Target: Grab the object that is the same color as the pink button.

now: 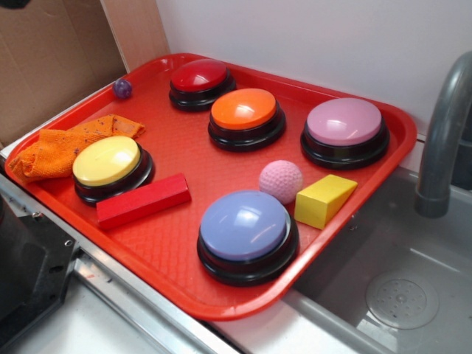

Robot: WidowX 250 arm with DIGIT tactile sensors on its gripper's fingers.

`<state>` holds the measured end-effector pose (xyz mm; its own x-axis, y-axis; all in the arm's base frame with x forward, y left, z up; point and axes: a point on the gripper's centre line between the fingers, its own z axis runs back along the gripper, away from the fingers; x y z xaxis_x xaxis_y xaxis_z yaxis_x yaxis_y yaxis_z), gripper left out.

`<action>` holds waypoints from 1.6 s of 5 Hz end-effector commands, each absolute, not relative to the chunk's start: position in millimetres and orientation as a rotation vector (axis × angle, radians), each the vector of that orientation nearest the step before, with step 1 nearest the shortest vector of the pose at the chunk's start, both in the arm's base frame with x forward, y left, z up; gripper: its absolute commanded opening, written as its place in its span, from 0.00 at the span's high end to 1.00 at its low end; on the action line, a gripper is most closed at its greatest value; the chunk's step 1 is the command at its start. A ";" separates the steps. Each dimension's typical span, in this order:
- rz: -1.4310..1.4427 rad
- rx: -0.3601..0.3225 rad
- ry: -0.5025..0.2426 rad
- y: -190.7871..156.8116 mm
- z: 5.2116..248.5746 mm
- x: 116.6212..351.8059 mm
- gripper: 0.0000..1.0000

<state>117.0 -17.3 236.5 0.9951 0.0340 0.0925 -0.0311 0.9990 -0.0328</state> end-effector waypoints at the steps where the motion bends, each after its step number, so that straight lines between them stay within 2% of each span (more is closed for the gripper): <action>1: 0.033 -0.031 -0.093 -17.3 236.5 117.0 0.00; 2: 0.123 -0.070 -0.083 -28.9 227.1 127.3 0.00; 3: 0.192 -0.112 -0.117 -44.2 214.5 142.5 0.00; 4: 0.362 -0.095 -0.109 -72.4 189.0 169.2 0.00; 5: 0.408 -0.142 -0.128 -99.1 159.3 199.6 0.00; 6: 0.435 -0.152 -0.090 -109.2 130.5 221.1 0.00; 7: 0.495 -0.165 -0.114 -117.2 96.0 245.3 0.00; 8: 0.543 -0.139 -0.109 -125.0 73.5 257.4 0.00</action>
